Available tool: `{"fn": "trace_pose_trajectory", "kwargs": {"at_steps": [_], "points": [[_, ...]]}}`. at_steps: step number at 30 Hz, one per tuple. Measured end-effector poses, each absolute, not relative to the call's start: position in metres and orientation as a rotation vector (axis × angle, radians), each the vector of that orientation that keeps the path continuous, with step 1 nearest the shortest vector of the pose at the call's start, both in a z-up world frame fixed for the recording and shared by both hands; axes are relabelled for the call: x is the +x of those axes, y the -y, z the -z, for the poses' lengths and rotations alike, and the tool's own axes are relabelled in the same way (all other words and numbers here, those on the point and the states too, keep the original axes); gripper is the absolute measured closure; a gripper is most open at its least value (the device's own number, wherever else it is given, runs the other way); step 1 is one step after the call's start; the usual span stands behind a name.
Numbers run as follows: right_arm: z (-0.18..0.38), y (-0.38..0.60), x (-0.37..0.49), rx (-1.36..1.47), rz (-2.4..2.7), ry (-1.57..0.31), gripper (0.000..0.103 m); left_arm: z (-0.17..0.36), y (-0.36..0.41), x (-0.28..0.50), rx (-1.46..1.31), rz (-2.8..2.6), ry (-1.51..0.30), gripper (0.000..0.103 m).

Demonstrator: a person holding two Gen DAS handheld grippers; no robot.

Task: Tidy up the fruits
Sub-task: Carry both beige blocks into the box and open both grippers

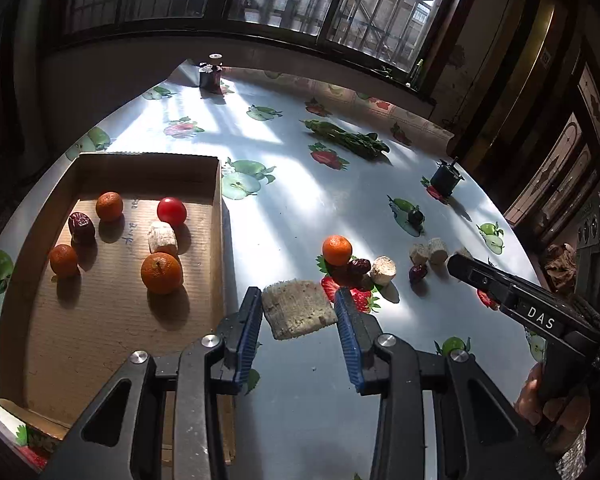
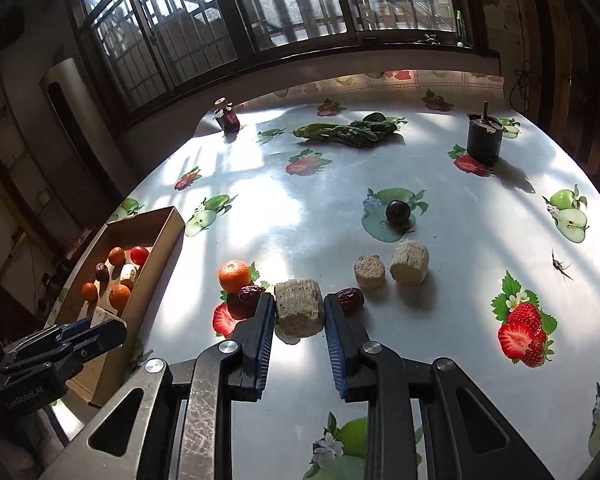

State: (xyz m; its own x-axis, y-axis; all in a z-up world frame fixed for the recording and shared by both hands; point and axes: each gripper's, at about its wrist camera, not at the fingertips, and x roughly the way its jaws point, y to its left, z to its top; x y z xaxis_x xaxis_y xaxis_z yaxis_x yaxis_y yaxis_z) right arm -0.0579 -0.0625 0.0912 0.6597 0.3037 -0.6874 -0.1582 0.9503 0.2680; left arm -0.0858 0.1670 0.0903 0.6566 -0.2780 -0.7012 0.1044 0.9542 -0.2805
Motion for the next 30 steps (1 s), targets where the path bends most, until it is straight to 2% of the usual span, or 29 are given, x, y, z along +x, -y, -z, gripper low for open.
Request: {"fn": "trace_pose_trajectory", "kwargs": {"at_steps": [7, 12, 20, 30], "points": [[-0.101, -0.019, -0.051, 0.171, -0.448, -0.846, 0.076, -0.086, -0.259, -0.074, -0.205, 0.007, -0.850, 0.067], [-0.093, -0.090, -0.036, 0.096, -0.553, -0.888, 0.076, -0.066, -0.294, -0.050, -0.172, -0.081, -0.931, 0.067], [-0.048, -0.169, -0.014, -0.016, -0.632, -1.021, 0.076, -0.030, -0.311, -0.032, -0.191, -0.109, -1.060, 0.067], [-0.023, -0.190, -0.003, -0.058, -0.626, -1.065, 0.075, -0.023, -0.314, -0.027, -0.220, -0.108, -1.056, 0.064]]}}
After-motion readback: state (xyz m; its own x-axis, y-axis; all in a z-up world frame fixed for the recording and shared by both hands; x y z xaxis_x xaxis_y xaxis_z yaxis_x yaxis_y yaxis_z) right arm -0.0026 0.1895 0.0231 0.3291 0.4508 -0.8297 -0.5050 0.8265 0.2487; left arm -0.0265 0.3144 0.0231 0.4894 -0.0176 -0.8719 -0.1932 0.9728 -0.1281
